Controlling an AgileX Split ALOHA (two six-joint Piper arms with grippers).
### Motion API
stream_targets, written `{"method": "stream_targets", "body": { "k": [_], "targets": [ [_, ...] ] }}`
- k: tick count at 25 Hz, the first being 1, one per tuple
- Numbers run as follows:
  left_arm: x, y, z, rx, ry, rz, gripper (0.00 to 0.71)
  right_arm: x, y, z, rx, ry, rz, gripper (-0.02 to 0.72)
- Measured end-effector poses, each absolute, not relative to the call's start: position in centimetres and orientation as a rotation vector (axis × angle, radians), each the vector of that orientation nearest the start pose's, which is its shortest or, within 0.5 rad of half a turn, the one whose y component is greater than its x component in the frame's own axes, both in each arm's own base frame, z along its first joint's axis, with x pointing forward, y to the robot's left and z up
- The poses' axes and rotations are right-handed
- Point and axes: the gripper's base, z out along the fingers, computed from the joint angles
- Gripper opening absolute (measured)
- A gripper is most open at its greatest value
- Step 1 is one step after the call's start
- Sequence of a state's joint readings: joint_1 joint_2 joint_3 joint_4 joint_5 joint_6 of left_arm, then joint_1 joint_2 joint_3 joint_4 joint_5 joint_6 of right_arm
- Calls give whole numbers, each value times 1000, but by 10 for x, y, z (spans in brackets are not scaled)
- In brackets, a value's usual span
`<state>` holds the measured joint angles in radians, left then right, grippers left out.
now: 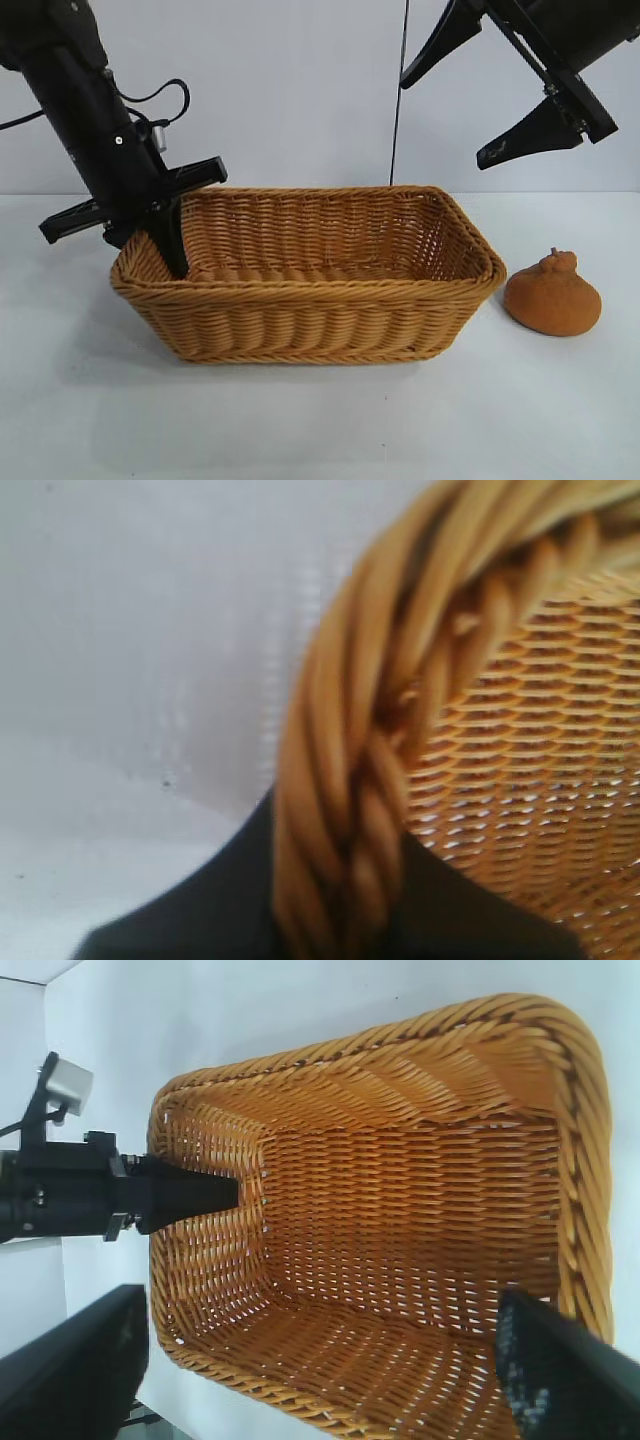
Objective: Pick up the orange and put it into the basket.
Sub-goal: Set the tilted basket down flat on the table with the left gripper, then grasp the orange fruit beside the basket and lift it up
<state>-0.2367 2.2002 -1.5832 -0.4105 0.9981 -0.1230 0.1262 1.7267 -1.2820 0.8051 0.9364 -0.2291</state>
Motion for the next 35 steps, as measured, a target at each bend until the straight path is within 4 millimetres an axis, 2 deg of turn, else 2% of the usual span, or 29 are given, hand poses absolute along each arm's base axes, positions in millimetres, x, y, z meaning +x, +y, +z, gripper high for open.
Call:
{"method": "stream_targets", "body": {
  "k": [2, 4, 6, 9, 12, 16, 20, 23, 26, 30, 35],
  "targets": [
    [413, -131, 135, -157, 3111, -548, 87, 348, 97, 262, 65, 2680, 973, 641],
    [413, -131, 135, -160, 3110, -554, 127, 348, 97, 262, 65, 2680, 973, 641],
    [413, -132, 135, -163, 3110, -563, 235, 348, 97, 262, 65, 2680, 973, 641],
    [412, -132, 135, -169, 3117, -576, 476, 348, 97, 262, 65, 2680, 973, 641],
    [410, -132, 138, -163, 3141, -584, 577, 348, 97, 262, 64, 2681, 974, 641],
    [409, -133, 162, -122, 3096, -602, 607, 348, 97, 262, 63, 2682, 973, 641],
    [411, -132, 214, -21, 2984, -595, 611, 347, 97, 262, 61, 2684, 973, 641],
    [413, -125, 253, 69, 2898, -489, 612, 347, 98, 262, 57, 2690, 976, 641],
    [417, -113, 279, 140, 2852, -314, 612, 346, 98, 262, 53, 2696, 981, 641],
    [425, -88, 291, 127, 2814, -149, 612, 346, 98, 262, 52, 2697, 981, 641],
    [432, -37, 292, 27, 2811, 20, 612, 346, 98, 262, 55, 2694, 980, 641]
  ]
}}
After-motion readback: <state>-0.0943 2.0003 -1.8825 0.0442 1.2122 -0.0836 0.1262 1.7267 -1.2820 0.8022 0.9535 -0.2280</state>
